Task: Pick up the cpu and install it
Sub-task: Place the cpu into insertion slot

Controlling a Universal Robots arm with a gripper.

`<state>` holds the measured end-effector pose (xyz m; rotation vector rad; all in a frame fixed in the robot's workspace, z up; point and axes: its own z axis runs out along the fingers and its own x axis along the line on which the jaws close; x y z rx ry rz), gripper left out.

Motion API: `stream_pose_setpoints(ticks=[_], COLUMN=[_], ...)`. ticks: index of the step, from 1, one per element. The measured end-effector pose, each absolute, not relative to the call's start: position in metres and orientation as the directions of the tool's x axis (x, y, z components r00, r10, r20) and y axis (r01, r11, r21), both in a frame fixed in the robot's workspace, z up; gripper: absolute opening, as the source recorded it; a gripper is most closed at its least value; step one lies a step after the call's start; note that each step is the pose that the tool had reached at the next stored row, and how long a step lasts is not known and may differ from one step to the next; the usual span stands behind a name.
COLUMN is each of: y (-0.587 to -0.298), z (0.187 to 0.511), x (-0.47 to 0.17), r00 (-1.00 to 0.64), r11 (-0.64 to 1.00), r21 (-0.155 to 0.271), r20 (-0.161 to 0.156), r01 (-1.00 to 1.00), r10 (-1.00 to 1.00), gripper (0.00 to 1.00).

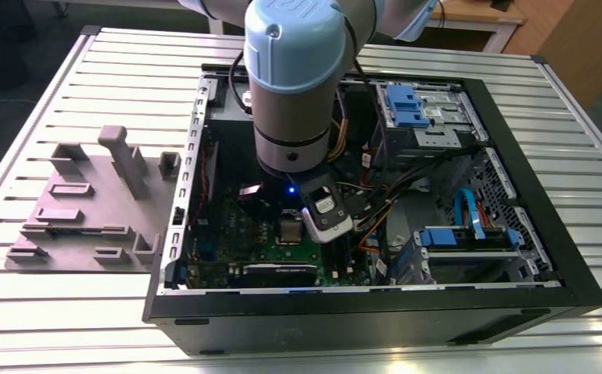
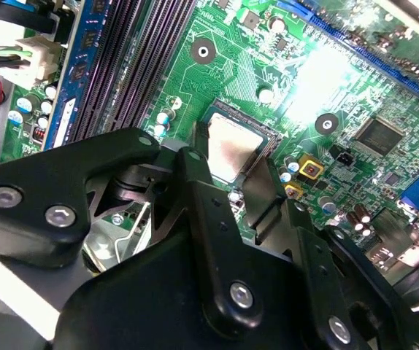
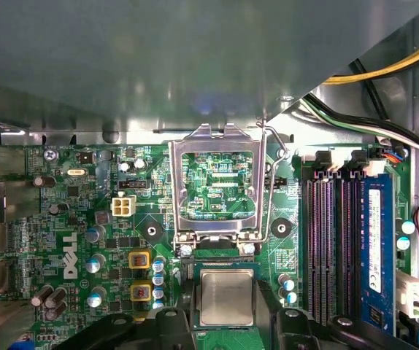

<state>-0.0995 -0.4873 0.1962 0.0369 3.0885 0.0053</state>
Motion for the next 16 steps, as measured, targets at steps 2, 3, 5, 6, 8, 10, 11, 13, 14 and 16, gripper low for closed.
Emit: stream_pose_setpoints(ticks=[2,3,5,6,8,10,11,13,14,16], y=[-0.4873,-0.4873,-0.4873,-0.4873,-0.4873,-0.4872,-0.4873,-0.4873,-0.4873,-0.4873], z=[0.1960,0.1952,0.1938,0.1937,0.1936,0.1927,0.1927,0.1927,0.1927,0.1927], x=[-0.0995,-0.0995,-0.0995,-0.0995,-0.0995,-0.0995,-0.0995,-0.0995,-0.0995,-0.0995], r00=[-0.998,-0.998,-0.998,-0.998,-0.998,-0.998,-0.998,-0.998,-0.998,-0.998], r11=[1.000,1.000,1.000,1.000,1.000,1.000,1.000,1.000,1.000,1.000], r21=[0.004,0.004,0.004,0.004,0.004,0.004,0.004,0.004,0.004,0.004], r20=[-0.053,-0.053,-0.053,-0.053,-0.053,-0.053,-0.053,-0.053,-0.053,-0.053], r01=[0.024,0.024,0.024,0.024,0.024,0.024,0.024,0.024,0.024,0.024], r10=[0.024,0.024,0.024,0.024,0.024,0.024,0.024,0.024,0.024,0.024], gripper=[0.46,0.46,0.46,0.46,0.46,0.46,0.46,0.46,0.46,0.46])
